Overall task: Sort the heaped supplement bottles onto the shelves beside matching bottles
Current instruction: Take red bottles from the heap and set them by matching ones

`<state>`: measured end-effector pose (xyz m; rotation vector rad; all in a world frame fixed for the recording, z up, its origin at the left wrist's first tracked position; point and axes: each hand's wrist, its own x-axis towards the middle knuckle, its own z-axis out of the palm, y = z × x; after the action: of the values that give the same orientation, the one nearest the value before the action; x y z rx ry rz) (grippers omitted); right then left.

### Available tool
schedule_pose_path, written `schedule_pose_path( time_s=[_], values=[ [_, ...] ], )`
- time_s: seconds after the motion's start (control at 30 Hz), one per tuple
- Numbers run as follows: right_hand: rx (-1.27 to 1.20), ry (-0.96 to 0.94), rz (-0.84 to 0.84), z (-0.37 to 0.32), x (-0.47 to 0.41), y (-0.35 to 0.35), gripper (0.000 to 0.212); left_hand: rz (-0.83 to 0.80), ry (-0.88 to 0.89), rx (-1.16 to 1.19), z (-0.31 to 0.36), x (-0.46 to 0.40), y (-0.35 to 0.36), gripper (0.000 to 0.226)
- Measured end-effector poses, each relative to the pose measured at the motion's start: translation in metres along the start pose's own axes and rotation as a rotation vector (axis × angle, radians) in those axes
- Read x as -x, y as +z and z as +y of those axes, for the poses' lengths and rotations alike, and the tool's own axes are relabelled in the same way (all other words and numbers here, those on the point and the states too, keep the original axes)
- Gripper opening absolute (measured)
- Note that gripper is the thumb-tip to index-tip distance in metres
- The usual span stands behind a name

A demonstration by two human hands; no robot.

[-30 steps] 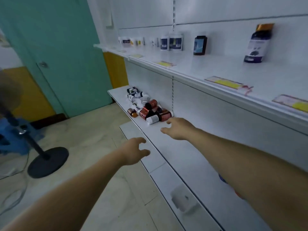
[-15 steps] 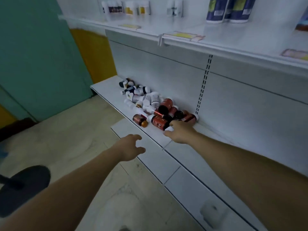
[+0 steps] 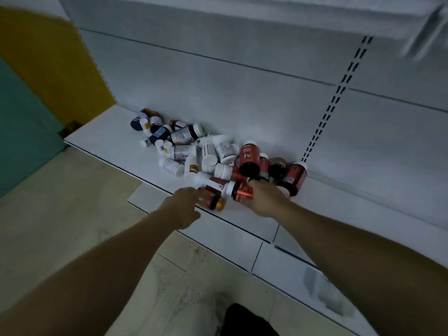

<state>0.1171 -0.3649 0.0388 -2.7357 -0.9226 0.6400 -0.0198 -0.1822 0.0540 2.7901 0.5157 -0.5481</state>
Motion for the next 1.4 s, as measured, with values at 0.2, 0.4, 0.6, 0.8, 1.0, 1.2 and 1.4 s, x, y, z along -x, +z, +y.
schedule_pose_path(
  time_s=[0.2, 0.4, 0.6, 0.8, 1.0, 1.2, 1.4],
  values=[
    [0.281, 0.019, 0.075, 0.001, -0.044, 0.035, 0.064, 0.001, 0.255, -0.242, -0.017, -0.068, 0.027, 0.068],
    [0.325, 0.044, 0.127, -0.001, -0.047, 0.047, 0.060, 0.205, 0.404, -0.267, -0.037, -0.090, 0.050, 0.059],
    [0.130, 0.096, 0.272, -0.021, -0.021, 0.001, 0.071, 0.214, 0.254, 0.364, -0.046, -0.070, 0.017, 0.055],
    [-0.797, 0.221, 0.455, -0.083, 0.029, -0.042, 0.062, 0.117, 0.213, 1.137, -0.035, -0.006, -0.056, 0.051],
    [-1.509, 0.198, 0.511, -0.152, 0.098, -0.062, 0.064, -0.029, 0.387, 1.437, -0.044, 0.069, -0.119, 0.044],
    [-1.833, 0.128, 0.571, -0.195, 0.178, -0.085, 0.034, -0.359, 0.463, 1.692, -0.043, 0.130, -0.164, 0.034],
    [-1.825, 0.084, 0.762, -0.207, 0.244, -0.114, 0.032, -0.451, 0.598, 1.677, -0.009, 0.174, -0.190, 0.039]
  ],
)
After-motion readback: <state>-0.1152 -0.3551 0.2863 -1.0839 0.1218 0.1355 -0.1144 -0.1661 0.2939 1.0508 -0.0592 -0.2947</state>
